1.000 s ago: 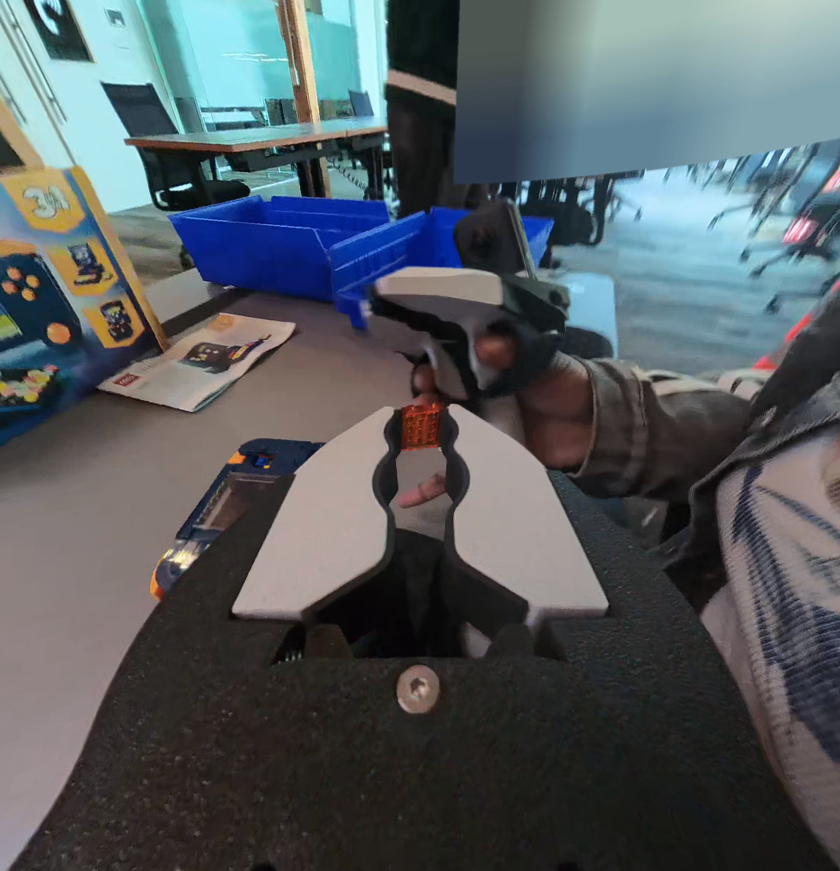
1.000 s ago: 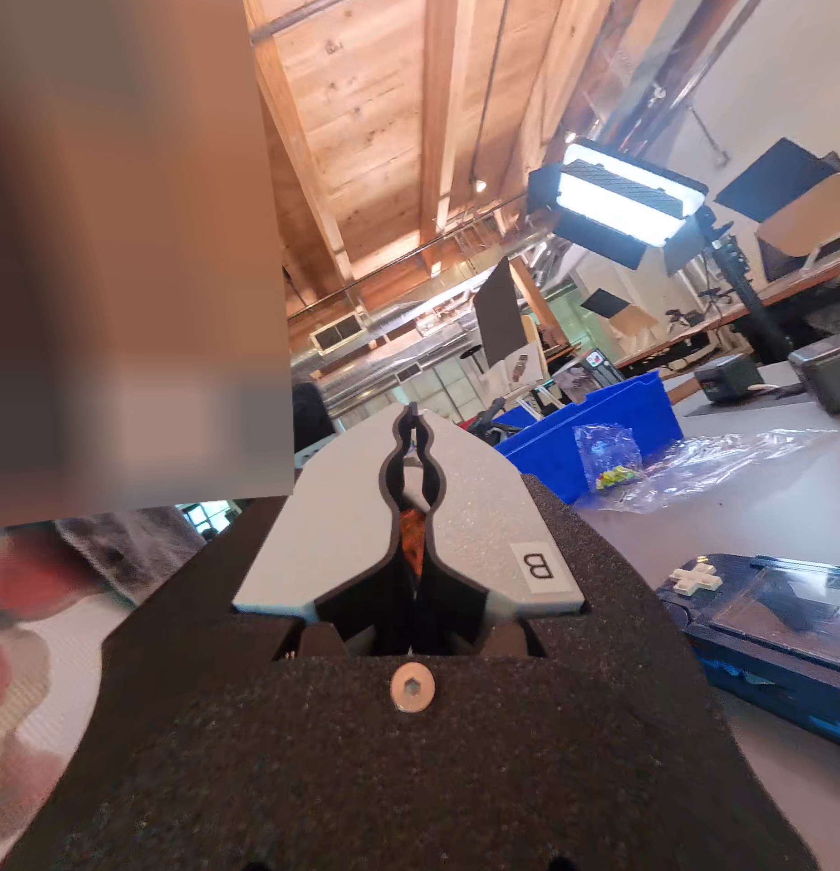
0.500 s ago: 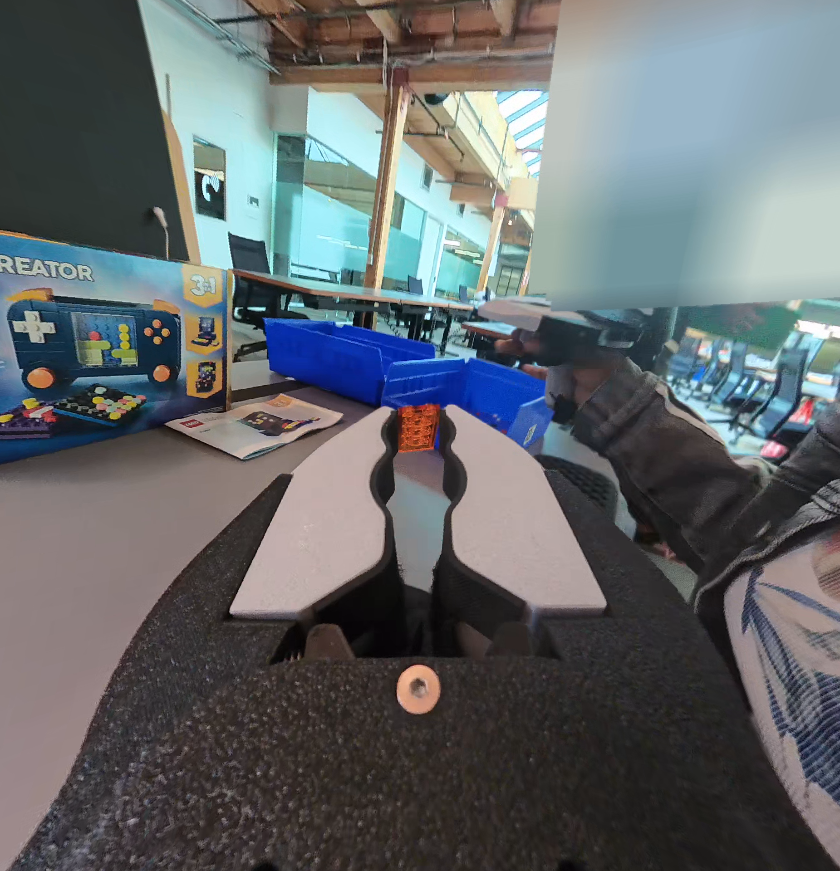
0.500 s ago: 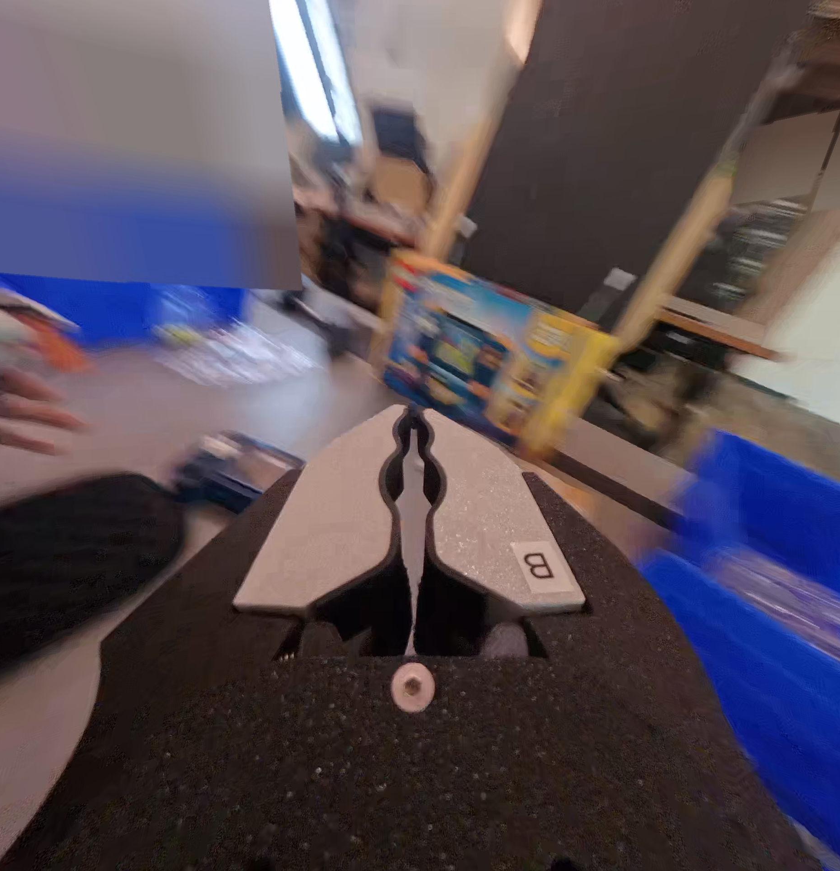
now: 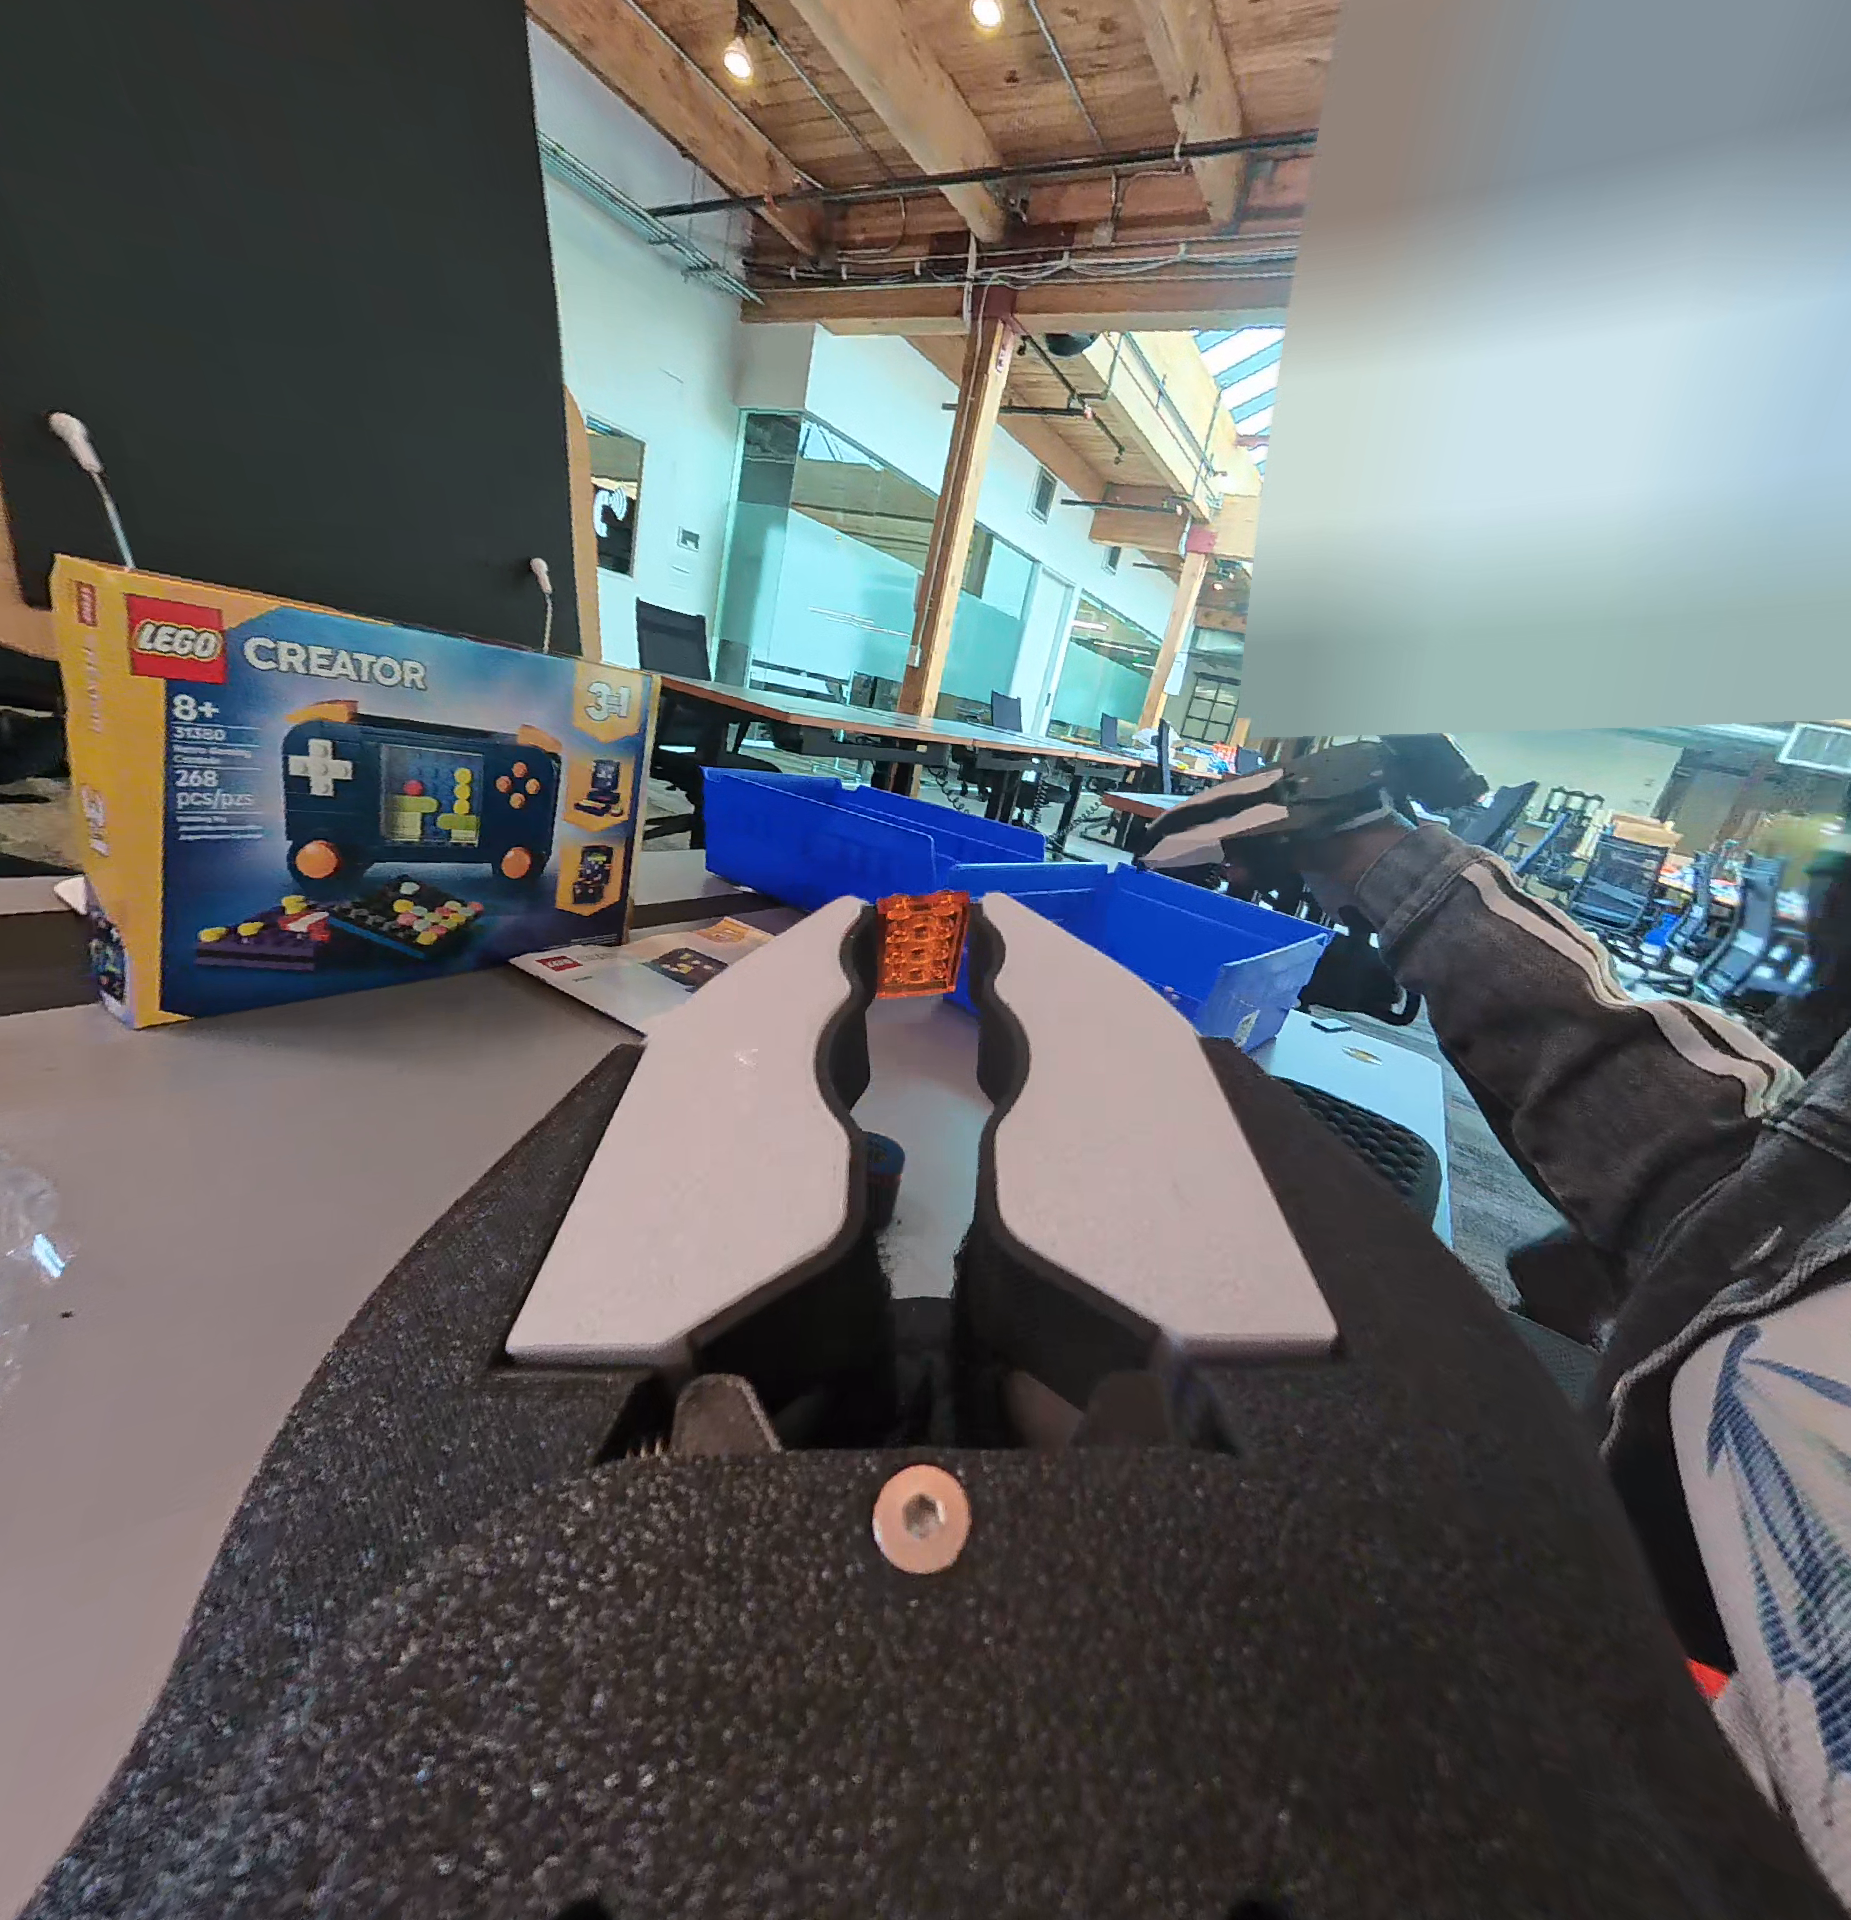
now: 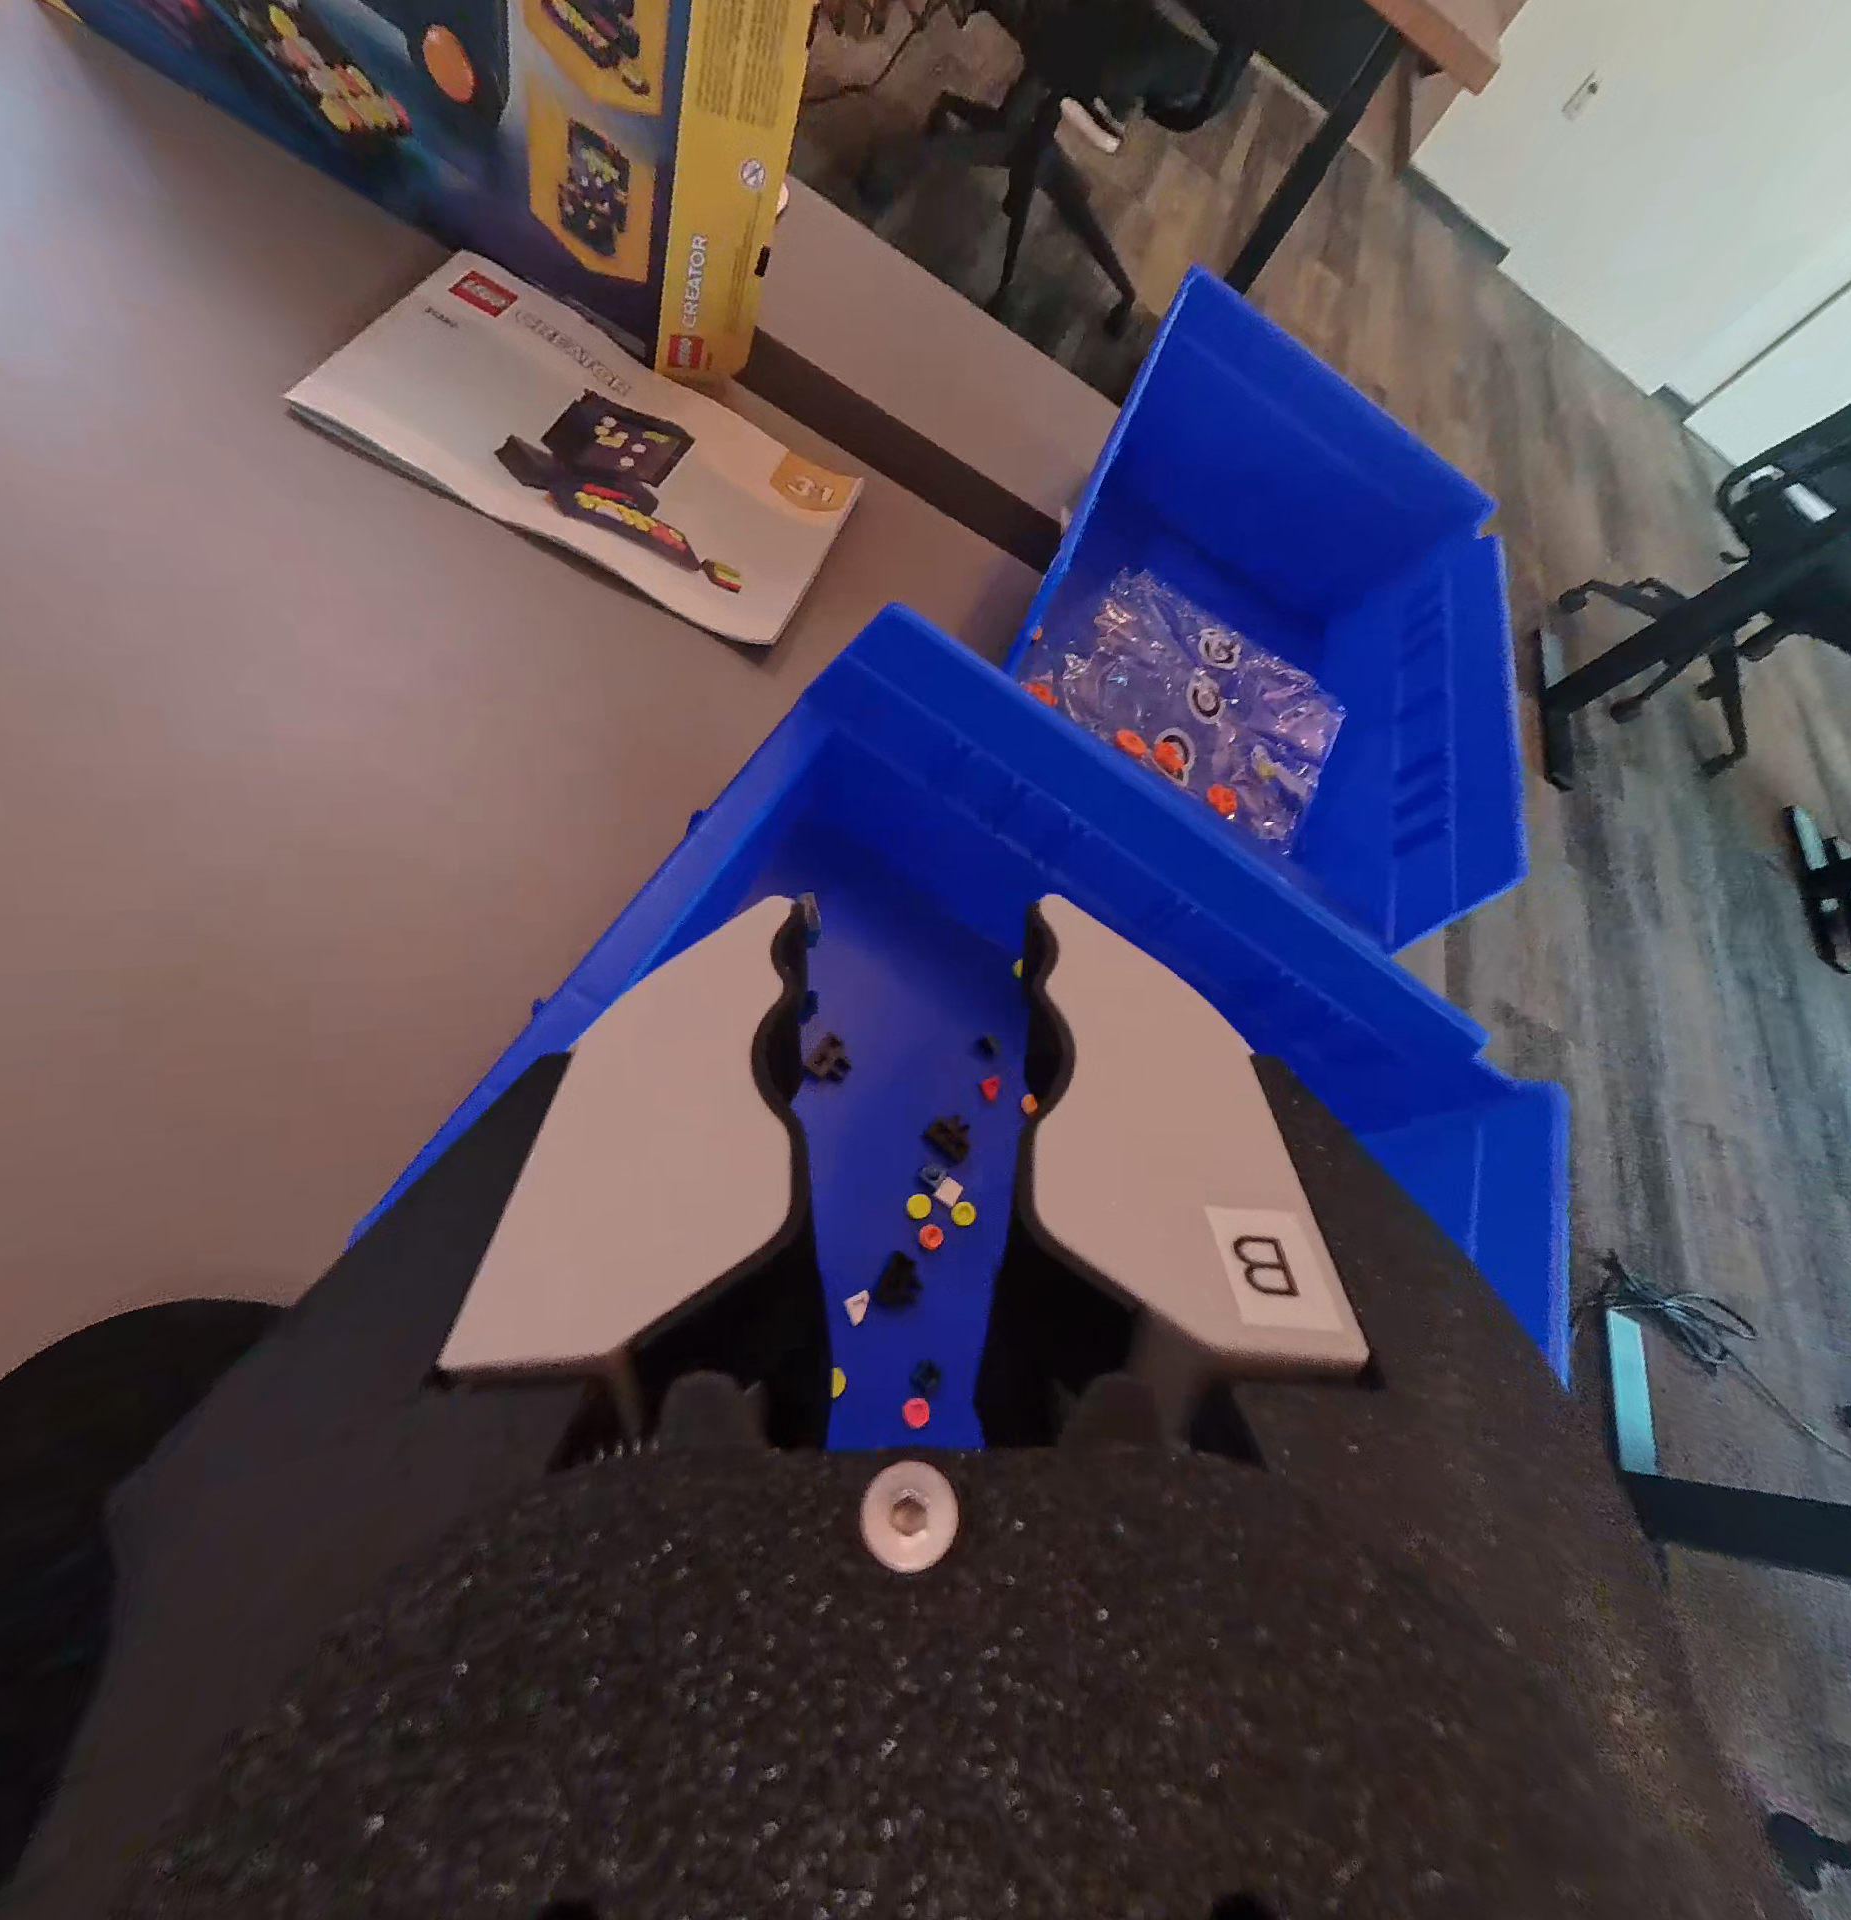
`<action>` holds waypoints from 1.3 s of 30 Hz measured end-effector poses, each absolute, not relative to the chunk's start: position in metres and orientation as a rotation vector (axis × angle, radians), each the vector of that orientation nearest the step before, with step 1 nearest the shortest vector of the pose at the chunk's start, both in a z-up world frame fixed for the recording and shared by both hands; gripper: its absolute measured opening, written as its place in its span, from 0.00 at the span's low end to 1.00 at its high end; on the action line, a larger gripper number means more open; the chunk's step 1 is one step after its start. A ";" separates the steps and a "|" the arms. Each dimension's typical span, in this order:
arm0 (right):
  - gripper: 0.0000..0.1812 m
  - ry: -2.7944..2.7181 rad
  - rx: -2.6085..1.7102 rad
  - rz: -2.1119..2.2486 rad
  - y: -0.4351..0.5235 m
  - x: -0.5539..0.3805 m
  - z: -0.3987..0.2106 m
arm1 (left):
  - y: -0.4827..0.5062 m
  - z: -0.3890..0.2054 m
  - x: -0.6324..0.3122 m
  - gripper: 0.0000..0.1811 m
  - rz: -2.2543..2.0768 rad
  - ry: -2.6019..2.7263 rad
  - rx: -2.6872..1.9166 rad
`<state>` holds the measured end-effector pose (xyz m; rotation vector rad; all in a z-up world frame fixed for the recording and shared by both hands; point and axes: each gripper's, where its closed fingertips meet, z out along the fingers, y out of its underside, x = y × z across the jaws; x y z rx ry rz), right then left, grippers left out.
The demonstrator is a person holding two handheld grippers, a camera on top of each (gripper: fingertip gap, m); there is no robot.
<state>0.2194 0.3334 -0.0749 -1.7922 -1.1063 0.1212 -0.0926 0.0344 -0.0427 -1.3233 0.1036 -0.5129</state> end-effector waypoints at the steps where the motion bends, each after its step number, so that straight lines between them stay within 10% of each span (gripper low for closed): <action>1: 0.22 -1.092 -1.773 0.108 0.335 0.220 -0.071 | 0.034 -0.042 -0.095 0.08 -0.510 0.096 -1.318; 14: 0.38 -1.046 -1.773 0.054 0.341 0.230 -0.064 | 0.027 -0.036 -0.118 0.08 -0.471 0.010 -1.278; 22: 0.67 -0.920 -1.978 -0.016 0.341 0.267 -0.077 | 0.024 -0.034 -0.126 0.08 -0.454 -0.022 -1.261; 39: 0.73 -0.819 -2.279 -0.112 0.320 0.343 -0.118 | 0.021 -0.031 -0.135 0.08 -0.458 -0.068 -1.214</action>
